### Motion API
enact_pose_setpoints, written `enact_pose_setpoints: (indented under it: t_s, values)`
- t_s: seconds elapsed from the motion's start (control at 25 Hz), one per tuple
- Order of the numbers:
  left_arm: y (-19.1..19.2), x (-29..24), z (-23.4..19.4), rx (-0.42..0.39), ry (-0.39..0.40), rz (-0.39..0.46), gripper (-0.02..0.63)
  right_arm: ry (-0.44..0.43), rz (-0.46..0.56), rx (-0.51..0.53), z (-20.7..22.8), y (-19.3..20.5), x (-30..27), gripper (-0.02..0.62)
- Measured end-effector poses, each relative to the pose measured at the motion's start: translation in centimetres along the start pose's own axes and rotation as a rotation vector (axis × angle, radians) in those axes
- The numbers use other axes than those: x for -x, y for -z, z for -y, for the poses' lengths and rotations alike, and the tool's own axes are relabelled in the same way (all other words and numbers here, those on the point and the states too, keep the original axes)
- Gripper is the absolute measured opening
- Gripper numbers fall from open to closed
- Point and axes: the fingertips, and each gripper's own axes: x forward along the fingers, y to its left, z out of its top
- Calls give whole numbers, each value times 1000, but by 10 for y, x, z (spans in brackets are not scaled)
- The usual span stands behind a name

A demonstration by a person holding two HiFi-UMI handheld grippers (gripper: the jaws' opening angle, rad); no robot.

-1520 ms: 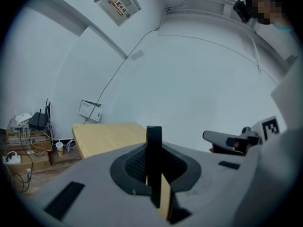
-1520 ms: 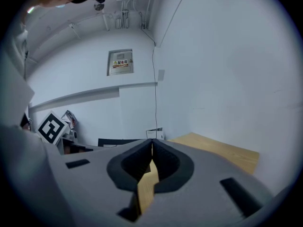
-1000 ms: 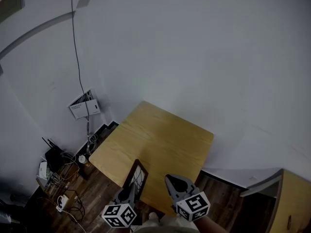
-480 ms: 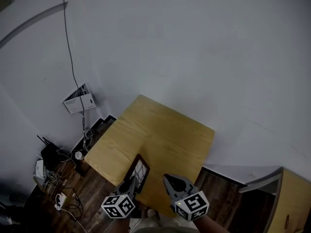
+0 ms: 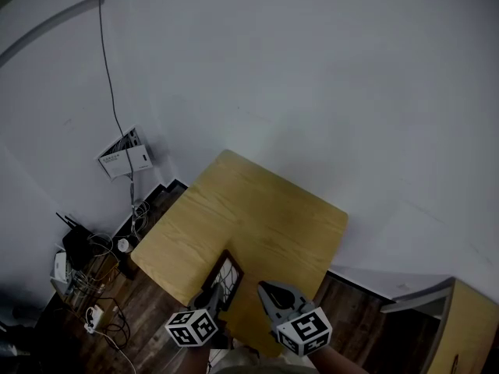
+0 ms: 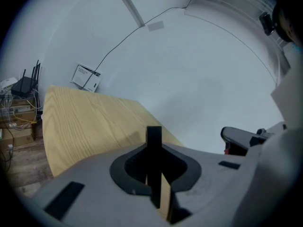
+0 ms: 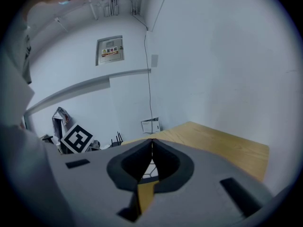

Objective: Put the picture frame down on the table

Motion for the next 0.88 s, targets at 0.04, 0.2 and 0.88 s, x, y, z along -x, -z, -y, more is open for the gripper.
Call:
enact_pose_setpoints:
  t_s: [0.04,0.2,0.88]
  values:
    - [0,-2,0,6,3,3,29,-2,-2,-5,2,1,-1,0]
    - [0,-10,-3,16,-6,11,29,-11,-7,-18,7,3,-7,0]
    - [14,-15,-35,-94,-210,-49,102,-22,-25,-23,13,10,-10,0]
